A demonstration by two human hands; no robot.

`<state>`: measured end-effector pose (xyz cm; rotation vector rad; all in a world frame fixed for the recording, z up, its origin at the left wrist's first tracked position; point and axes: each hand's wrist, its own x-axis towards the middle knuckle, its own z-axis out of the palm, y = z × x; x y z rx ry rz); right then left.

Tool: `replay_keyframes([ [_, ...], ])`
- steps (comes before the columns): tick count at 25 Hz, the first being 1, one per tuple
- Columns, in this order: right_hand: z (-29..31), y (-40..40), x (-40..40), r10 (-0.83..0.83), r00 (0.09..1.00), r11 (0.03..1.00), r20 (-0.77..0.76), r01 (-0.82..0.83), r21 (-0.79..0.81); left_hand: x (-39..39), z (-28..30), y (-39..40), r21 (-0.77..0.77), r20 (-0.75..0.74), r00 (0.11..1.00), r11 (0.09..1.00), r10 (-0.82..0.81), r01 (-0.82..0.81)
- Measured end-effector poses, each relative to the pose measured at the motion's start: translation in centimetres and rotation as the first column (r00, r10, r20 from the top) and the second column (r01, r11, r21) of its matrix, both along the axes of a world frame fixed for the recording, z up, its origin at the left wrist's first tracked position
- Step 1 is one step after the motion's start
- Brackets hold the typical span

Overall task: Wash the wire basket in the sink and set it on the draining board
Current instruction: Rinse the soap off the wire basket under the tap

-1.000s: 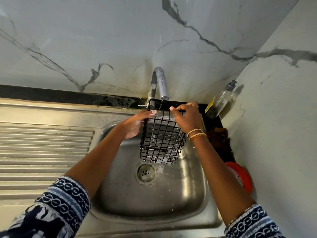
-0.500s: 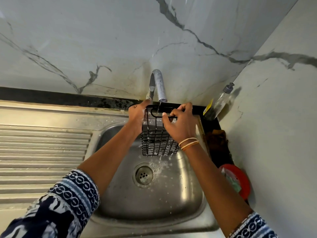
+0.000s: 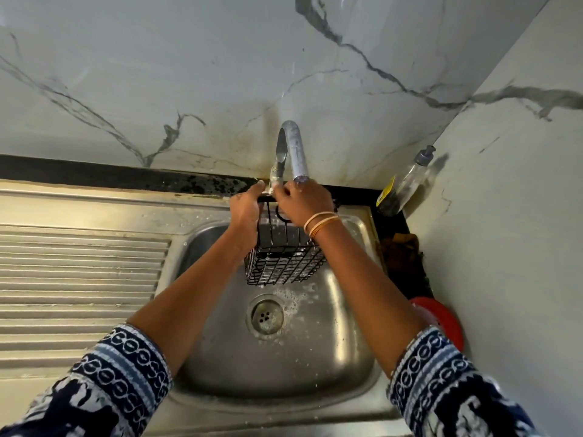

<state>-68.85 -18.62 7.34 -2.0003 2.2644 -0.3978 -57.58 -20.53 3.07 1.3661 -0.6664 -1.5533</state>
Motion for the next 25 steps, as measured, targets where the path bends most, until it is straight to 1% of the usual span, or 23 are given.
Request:
replay_keyframes([
  [1,0.3,-0.3,-1.5,-0.082,0.995,0.996,0.065,0.079,0.049,0.6,-0.3,0.0,0.036,-0.002,1.000,0.999,0.018,-0.017],
  [2,0.4,-0.4,-2.2,-0.167,0.981,0.983,0.098,0.159,0.091,0.9,-0.6,-0.2,0.046,0.009,1.000,0.999,0.029,-0.029],
  [3,0.3,-0.4,-1.9,-0.204,0.976,0.975,0.082,0.195,0.104,1.0,-0.7,-0.5,0.030,0.036,0.998,0.999,0.043,-0.044],
  [4,0.0,-0.6,-0.6,-0.173,0.984,0.982,0.033,0.170,0.079,0.8,-0.5,-0.7,-0.002,0.060,0.998,0.999,0.038,-0.038],
  [5,-0.2,-0.7,1.2,-0.102,0.995,0.994,0.002,0.102,0.036,0.5,-0.2,-0.7,-0.042,0.072,0.997,0.999,0.019,-0.016],
  [7,-0.4,-0.3,3.1,0.022,0.999,1.000,0.033,-0.022,-0.009,0.1,0.1,-0.5,-0.083,0.070,0.998,0.997,-0.002,0.007],
  [8,-0.6,-0.3,2.4,0.050,0.997,0.999,0.061,-0.051,0.011,0.3,0.1,-0.4,-0.067,0.061,0.998,0.998,0.001,0.003],
  [9,-0.6,-0.4,0.8,0.037,0.994,0.998,0.100,-0.042,0.050,0.6,0.0,-0.4,-0.033,0.053,0.999,0.999,0.006,-0.004],
  [10,-0.8,-0.4,-1.3,-0.029,0.986,0.995,0.167,0.012,0.099,1.0,-0.1,-0.4,0.005,0.056,0.998,1.000,0.000,0.000],
  [11,-0.9,-0.3,-3.0,-0.106,0.960,0.988,0.260,0.073,0.133,1.4,-0.4,-0.5,0.017,0.056,0.998,1.000,-0.006,0.005],
  [12,-1.2,0.0,-4.0,-0.169,0.922,0.982,0.349,0.126,0.143,1.4,-0.5,-0.6,0.001,0.091,0.996,1.000,-0.015,0.015],
  [13,-1.5,0.3,-4.4,-0.209,0.891,0.977,0.404,0.170,0.132,1.2,-0.4,-0.7,-0.034,0.174,0.984,0.999,-0.031,0.037],
  [14,-1.6,0.7,-4.3,-0.245,0.869,0.969,0.429,0.216,0.116,0.8,-0.3,-1.0,-0.076,0.293,0.953,0.993,-0.070,0.096],
  [15,-1.5,0.9,-4.2,-0.280,0.850,0.960,0.447,0.258,0.111,0.3,0.0,-1.3,-0.114,0.455,0.883,0.976,-0.116,0.187],
  [16,-1.5,1.0,-4.3,-0.306,0.837,0.952,0.453,0.284,0.117,-0.4,0.4,-1.6,-0.122,0.615,0.771,0.946,-0.165,0.300],
  [17,-1.5,1.1,-4.6,-0.333,0.829,0.943,0.448,0.304,0.137,-1.1,0.7,-1.9,-0.089,0.744,0.637,0.914,-0.203,0.395],
  [19,-1.4,1.5,-5.5,-0.381,0.816,0.925,0.435,0.335,0.181,-3.1,1.0,-2.5,0.028,0.885,0.383,0.851,-0.265,0.524],
  [21,-1.3,1.7,-6.2,-0.398,0.817,0.917,0.417,0.347,0.196,-5.5,1.1,-1.8,0.144,0.959,0.093,0.746,-0.267,0.651],
  [22,-1.2,1.8,-6.5,-0.403,0.818,0.915,0.409,0.354,0.195,-6.4,1.0,-1.3,0.151,0.974,0.017,0.704,-0.226,0.694],
  [23,-1.3,2.0,-6.8,-0.411,0.815,0.911,0.408,0.364,0.191,-7.0,1.1,-0.7,0.122,0.983,0.003,0.676,-0.181,0.726],
  [24,-1.4,2.2,-7.2,-0.422,0.807,0.907,0.413,0.377,0.190,-7.0,1.0,-0.2,0.046,0.992,0.042,0.652,-0.119,0.757],
  [25,-1.5,2.3,-7.5,-0.428,0.799,0.904,0.422,0.385,0.187,-6.9,1.0,0.3,-0.041,0.994,0.094,0.595,-0.058,0.803],
])
